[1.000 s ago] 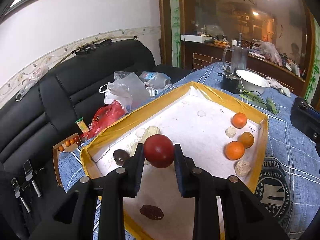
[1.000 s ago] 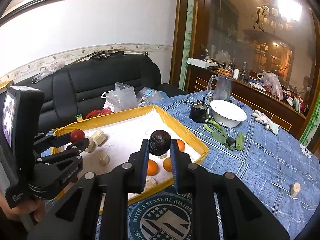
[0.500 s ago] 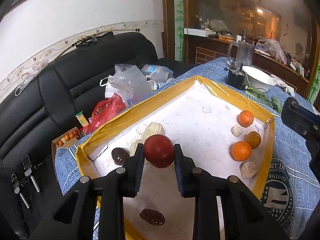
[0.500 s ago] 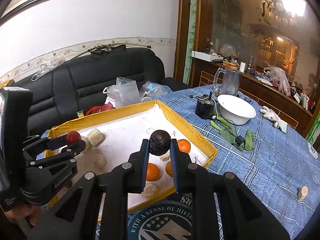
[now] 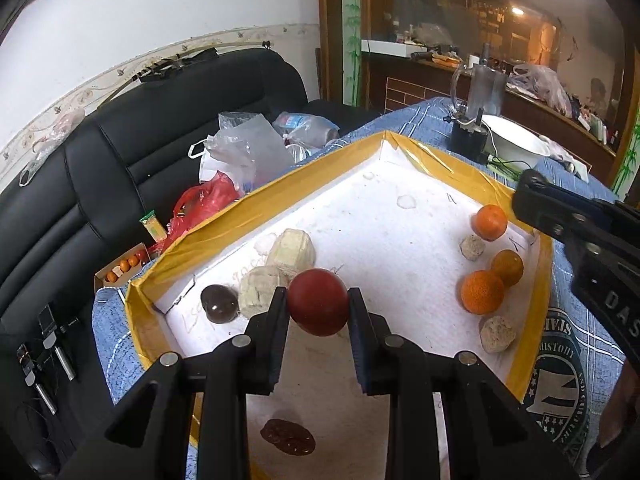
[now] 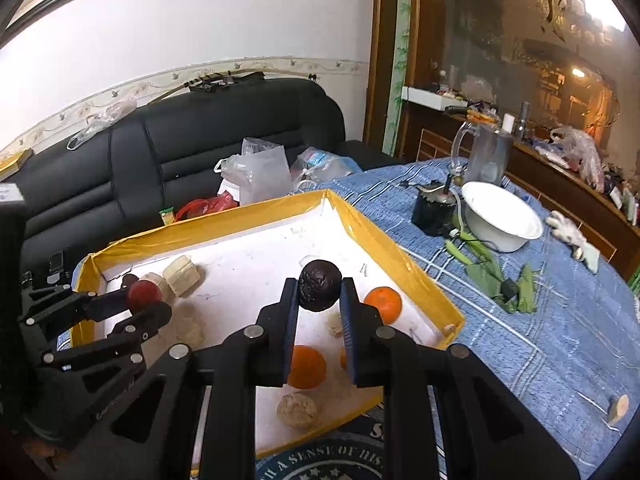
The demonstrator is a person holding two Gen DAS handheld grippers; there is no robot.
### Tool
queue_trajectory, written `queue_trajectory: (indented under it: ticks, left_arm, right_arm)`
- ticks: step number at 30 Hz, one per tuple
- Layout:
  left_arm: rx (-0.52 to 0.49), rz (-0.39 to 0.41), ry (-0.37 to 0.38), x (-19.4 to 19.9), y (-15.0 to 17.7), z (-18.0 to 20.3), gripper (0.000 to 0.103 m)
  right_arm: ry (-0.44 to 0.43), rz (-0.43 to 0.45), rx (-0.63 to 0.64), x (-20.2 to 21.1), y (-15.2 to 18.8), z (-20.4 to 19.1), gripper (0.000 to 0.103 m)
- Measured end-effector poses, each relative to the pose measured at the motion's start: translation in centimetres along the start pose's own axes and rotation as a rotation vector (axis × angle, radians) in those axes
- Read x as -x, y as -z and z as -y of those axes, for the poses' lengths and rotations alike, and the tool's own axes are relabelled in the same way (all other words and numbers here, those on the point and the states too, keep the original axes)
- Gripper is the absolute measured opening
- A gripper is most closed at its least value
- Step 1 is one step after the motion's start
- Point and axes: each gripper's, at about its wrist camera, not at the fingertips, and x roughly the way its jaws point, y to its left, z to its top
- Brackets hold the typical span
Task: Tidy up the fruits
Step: 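Lower the dark ball and red date into the tray and open both tools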
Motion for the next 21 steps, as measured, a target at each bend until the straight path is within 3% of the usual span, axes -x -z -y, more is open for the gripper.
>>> queue_trajectory:
  ticks: [9,21]
  left_arm:
    - [0.003,-0.02,0.003,-0.5,0.0,-0.1,0.027]
    - [0.008,-0.049,0.006,-1.2,-0.4,0.0,0.027]
  right_arm:
    - [-0.061,-0.041,0.013,-2.2,-0.2,-0.4,0.023]
    - [-0.064,-0.068,-0.001,-3.3,0.2,0.4,0.023]
